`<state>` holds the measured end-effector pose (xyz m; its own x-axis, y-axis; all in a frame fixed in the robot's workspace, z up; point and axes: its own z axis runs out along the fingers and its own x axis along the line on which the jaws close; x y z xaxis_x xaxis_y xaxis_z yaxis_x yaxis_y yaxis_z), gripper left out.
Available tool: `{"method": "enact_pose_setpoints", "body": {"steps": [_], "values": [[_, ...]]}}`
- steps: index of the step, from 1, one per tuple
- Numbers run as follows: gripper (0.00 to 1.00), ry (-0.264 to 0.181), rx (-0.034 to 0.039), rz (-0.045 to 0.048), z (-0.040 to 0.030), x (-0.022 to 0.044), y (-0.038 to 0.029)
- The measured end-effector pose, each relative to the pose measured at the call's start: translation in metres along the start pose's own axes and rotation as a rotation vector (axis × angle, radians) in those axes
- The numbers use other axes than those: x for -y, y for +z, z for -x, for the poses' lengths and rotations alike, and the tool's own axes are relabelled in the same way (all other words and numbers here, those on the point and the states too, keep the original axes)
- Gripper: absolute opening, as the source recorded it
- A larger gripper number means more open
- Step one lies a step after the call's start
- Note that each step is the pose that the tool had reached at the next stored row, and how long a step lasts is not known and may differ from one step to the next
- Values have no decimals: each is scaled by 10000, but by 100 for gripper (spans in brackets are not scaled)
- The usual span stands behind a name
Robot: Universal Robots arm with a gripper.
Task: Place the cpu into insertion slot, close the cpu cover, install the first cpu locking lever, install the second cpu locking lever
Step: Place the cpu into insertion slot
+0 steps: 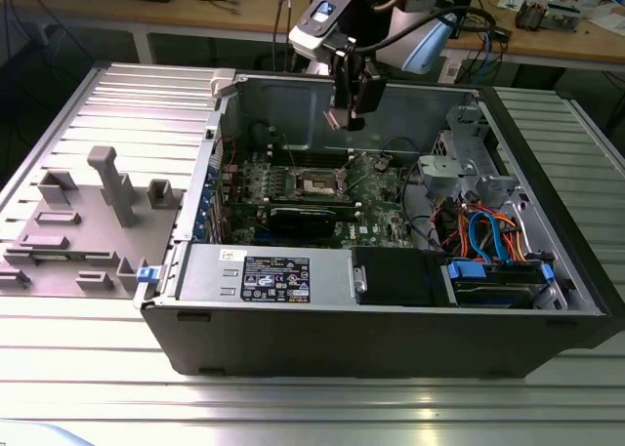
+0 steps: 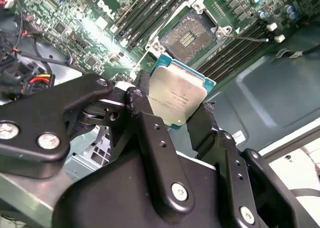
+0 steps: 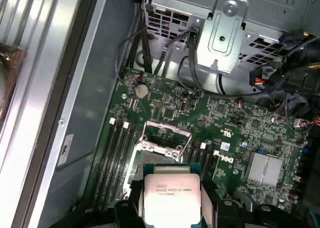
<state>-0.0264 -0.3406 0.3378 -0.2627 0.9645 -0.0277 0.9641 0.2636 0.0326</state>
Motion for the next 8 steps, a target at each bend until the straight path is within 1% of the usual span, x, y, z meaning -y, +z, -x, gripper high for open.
{"method": "enact_pose_setpoints", "body": {"steps": [3, 5, 8], "values": [[54, 419, 13, -11, -2, 1, 35], [54, 799, 26, -22, -4, 2, 67], [54, 1113, 36, -31, -5, 2, 92]]}}
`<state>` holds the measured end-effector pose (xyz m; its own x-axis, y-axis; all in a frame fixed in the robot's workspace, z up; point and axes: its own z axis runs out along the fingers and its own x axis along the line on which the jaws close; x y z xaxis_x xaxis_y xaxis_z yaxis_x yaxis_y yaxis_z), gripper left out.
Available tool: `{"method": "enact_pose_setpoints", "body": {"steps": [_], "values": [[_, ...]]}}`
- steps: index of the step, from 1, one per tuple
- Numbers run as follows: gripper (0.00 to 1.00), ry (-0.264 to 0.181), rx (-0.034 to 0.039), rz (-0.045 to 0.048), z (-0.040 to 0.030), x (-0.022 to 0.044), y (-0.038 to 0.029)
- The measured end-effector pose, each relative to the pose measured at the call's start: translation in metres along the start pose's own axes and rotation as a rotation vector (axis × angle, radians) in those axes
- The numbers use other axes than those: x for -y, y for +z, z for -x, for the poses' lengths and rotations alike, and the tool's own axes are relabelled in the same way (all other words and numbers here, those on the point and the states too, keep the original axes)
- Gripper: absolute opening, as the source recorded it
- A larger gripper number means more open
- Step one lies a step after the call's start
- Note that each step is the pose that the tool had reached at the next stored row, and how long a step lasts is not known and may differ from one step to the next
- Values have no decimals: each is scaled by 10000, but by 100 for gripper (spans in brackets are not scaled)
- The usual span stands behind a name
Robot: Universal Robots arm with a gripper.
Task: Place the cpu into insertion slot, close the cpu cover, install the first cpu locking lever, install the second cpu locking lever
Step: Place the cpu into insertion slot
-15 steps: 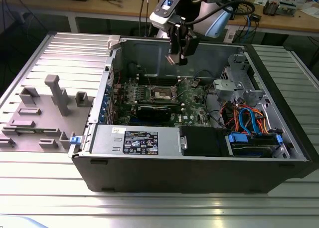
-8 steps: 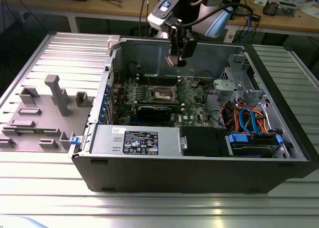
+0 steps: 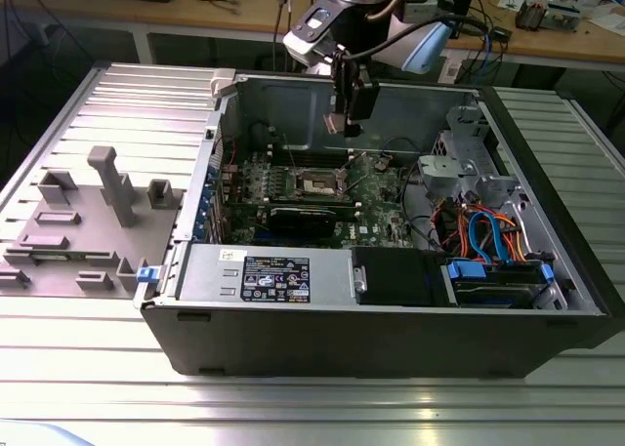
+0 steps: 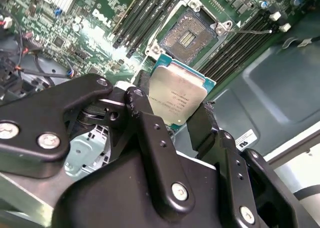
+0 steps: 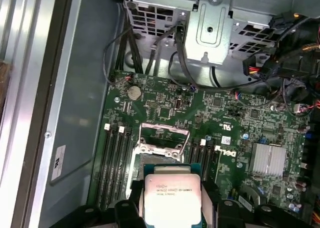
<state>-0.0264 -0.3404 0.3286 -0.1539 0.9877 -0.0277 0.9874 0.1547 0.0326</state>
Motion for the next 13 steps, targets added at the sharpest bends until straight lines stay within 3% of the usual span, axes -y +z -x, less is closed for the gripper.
{"method": "enact_pose_setpoints", "body": {"steps": [5, 13], "values": [[54, 707, 21, -34, -7, 2, 68], [54, 1083, 40, -66, -33, 32, 135]]}}
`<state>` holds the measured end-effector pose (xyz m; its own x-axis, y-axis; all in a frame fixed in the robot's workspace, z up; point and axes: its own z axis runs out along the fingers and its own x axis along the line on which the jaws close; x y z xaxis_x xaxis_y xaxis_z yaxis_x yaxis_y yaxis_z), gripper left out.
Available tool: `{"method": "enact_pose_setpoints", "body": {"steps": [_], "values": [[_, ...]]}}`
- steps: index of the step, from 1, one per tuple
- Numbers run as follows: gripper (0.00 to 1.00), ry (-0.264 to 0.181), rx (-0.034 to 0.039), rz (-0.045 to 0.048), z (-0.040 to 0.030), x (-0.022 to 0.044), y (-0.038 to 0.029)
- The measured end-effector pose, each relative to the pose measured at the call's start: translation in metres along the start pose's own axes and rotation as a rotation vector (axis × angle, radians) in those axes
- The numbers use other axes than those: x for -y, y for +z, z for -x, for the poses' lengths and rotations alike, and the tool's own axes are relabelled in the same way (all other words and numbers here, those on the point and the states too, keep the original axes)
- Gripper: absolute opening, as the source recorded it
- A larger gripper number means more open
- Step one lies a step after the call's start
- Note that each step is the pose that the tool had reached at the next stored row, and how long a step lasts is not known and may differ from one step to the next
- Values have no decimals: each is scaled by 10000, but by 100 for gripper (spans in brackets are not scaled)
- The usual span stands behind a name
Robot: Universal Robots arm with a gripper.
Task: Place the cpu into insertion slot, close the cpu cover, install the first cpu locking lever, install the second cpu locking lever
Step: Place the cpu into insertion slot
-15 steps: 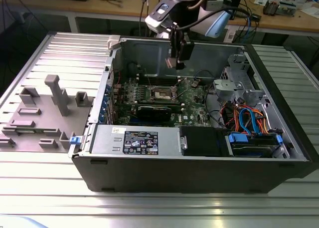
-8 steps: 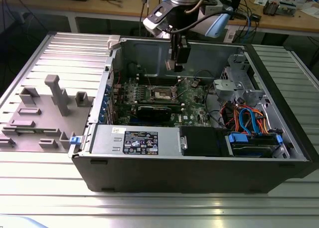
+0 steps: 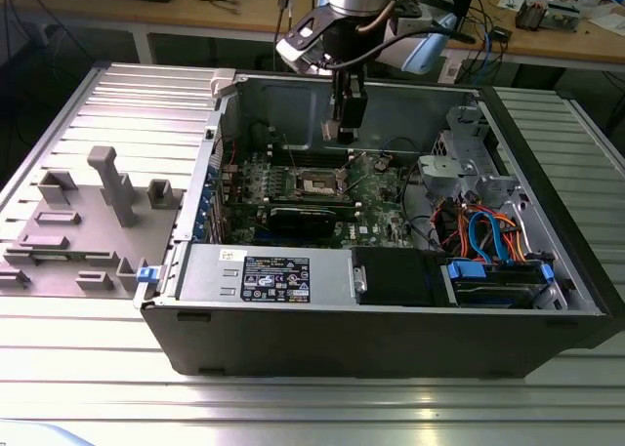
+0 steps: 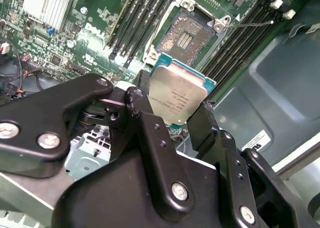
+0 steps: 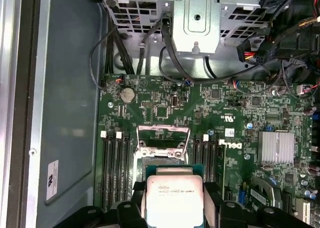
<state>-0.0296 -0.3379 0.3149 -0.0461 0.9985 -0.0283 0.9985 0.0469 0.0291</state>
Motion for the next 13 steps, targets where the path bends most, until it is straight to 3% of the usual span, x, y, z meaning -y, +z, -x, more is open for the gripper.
{"method": "enact_pose_setpoints", "body": {"steps": [8, 10, 13], "values": [[54, 171, 6, -3, -64, 24, 114], [54, 499, 16, -15, -89, 34, 188], [54, 498, 17, -2, -137, 65, 241]]}}
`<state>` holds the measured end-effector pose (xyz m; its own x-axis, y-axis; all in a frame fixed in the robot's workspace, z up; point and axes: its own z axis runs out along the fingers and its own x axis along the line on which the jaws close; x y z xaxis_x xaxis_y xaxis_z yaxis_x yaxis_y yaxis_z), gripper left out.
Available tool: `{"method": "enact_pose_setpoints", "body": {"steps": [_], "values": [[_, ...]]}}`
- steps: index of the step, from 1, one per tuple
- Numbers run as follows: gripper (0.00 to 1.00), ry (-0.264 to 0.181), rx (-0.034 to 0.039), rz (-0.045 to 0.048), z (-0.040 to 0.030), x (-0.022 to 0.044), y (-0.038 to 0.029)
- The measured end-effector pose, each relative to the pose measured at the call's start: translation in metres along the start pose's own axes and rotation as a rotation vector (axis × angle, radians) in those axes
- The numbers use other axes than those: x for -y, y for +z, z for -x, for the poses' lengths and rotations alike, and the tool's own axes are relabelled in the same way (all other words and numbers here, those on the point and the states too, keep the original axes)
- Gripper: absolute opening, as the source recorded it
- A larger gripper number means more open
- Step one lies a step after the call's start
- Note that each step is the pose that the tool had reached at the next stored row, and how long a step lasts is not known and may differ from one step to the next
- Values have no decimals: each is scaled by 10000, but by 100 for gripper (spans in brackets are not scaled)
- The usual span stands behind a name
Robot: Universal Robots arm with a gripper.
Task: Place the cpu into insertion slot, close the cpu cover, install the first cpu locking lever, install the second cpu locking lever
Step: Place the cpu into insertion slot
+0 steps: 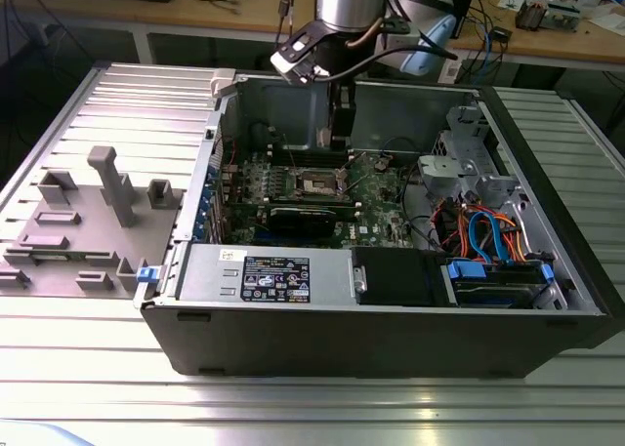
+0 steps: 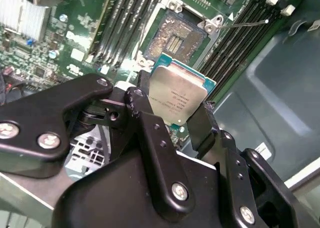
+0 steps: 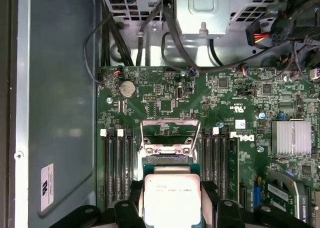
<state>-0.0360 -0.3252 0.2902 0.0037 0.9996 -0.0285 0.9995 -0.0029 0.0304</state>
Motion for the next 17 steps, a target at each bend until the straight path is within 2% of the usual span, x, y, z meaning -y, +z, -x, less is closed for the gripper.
{"method": "enact_pose_setpoints", "body": {"steps": [3, 7, 17], "values": [[54, 18, 2, 60, -33, 45, 40], [54, 30, 10, 168, -52, 68, 75], [54, 30, 10, 180, -52, 70, 83]]}}
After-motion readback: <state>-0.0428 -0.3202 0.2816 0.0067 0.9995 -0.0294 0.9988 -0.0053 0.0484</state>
